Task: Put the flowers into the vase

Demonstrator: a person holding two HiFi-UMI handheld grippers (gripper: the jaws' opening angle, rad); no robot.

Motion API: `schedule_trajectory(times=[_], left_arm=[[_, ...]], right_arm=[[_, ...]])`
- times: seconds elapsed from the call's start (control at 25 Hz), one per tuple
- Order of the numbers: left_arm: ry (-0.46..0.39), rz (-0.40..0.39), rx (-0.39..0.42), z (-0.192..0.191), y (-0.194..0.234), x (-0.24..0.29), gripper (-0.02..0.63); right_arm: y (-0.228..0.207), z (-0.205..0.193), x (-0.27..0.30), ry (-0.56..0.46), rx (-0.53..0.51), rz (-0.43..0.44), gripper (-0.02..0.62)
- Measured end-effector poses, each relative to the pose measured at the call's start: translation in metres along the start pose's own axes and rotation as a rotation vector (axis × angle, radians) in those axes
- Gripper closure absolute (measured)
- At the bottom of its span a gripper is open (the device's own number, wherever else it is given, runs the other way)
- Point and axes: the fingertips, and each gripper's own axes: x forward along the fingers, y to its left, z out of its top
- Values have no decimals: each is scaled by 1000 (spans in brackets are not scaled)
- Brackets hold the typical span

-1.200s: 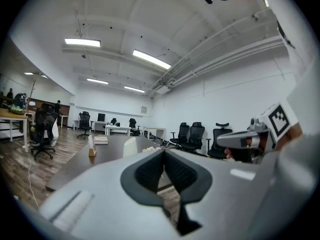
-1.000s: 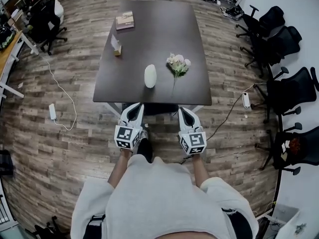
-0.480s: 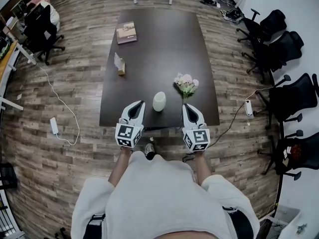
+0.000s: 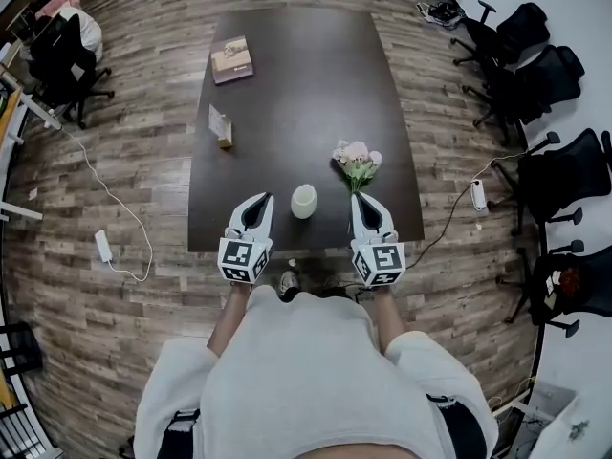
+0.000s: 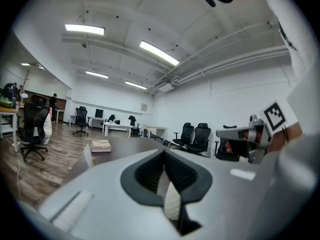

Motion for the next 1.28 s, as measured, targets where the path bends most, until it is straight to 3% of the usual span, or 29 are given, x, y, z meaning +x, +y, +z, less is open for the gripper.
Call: schedule_trajectory(times=[0.52, 0.96, 1.2, 1.28], left_arm=[[122, 78, -54, -49, -11, 3, 595], [240, 55, -130, -118, -27, 8, 595], [265, 54, -172, -136, -36, 14, 595], [272, 47, -173, -139, -40, 19, 595]], right_arm=[[-32, -45, -1, 112, 51, 45, 597], [-43, -140, -20, 340, 113, 21, 597], [-47, -165, -26, 402, 130, 46, 595], [-46, -170, -26, 422, 143, 60, 549]])
